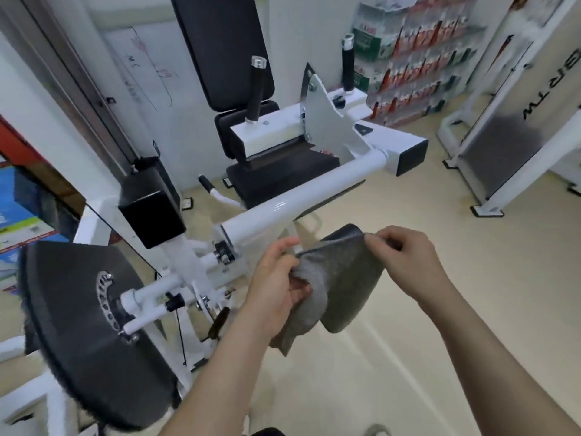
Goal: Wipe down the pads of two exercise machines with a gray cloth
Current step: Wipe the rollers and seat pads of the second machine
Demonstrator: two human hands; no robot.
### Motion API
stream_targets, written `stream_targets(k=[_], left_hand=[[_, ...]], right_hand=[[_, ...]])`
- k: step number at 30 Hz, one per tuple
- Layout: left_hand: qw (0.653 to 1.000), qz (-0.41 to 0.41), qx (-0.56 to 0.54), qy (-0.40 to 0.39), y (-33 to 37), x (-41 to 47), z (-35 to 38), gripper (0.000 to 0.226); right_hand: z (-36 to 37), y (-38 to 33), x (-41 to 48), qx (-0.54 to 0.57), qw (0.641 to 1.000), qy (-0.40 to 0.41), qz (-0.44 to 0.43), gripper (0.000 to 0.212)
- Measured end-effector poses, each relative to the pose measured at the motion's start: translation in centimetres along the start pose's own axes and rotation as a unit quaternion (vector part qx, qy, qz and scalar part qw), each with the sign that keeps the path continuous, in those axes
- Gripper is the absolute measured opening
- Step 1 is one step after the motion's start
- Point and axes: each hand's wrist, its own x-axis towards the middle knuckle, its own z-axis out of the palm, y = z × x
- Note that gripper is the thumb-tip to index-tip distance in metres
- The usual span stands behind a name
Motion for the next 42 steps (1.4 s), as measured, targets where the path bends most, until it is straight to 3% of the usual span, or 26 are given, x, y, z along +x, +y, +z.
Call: stream_targets(k=[3,5,11,14,18,20,22,24,26,29,31,33,37,42], left_hand=[[0.997,0.016,0.061,-0.054,-1.5,-0.5,6.1,0.038],[0.988,0.035,0.144,-0.036,-2.3,-0.3,10.0,0.039],[0.918,0.159,0.359,0.055,-3.1,1.3,17.9,0.025],[0.884,0.165,0.427,0.089,-3.1,3.4,19.8,0.023],[0.794,0.152,0.577,0.117,-3.2,7.5,22.8,0.027],[0.784,0.133,0.599,0.093,-2.9,10.0,24.1,0.028],[0.794,0.087,0.601,0.023,-2.3,12.1,25.1,0.025],[0.778,0.063,0.623,-0.041,-1.6,13.9,25.9,0.027],[0.763,0.080,0.640,-0.042,-1.1,15.3,26.5,0.030],[0.775,0.112,0.622,-0.007,-1.6,17.3,27.7,0.042],[0.782,0.117,0.611,0.032,-2.9,18.6,29.1,0.045],[0.781,0.101,0.608,0.101,-3.7,20.1,30.8,0.044],[0.796,0.050,0.540,0.270,-3.8,25.0,34.1,0.029],[0.726,0.093,0.544,0.410,-5.2,31.5,34.7,0.020]], right_hand=[[-4.4,2.3,1.8,0.078,0.973,-0.219,-0.004,0.014],[-6.2,4.3,2.8,0.088,0.946,-0.310,-0.032,0.019],[-11.0,8.3,8.6,-0.032,0.946,-0.309,-0.097,0.023],[-12.8,9.4,12.5,-0.088,0.945,-0.286,-0.134,0.022],[-13.0,11.4,18.2,-0.073,0.940,-0.299,-0.146,0.020],[-12.9,12.9,21.0,-0.040,0.944,-0.306,-0.115,0.021],[-13.1,14.6,23.8,0.006,0.950,-0.304,-0.074,0.020],[-13.9,16.1,26.5,0.059,0.949,-0.308,-0.041,0.021],[-14.9,17.1,29.2,0.112,0.942,-0.318,-0.006,0.015],[-15.8,17.5,33.1,0.125,0.944,-0.306,0.013,0.008],[-15.9,17.8,36.0,0.040,0.958,-0.281,-0.032,0.006],[-15.8,17.8,38.7,-0.055,0.958,-0.263,-0.098,0.006],[-15.1,18.5,44.7,-0.119,0.929,-0.304,-0.176,0.010],[-13.4,19.5,51.7,-0.116,0.892,-0.360,-0.248,0.012]])
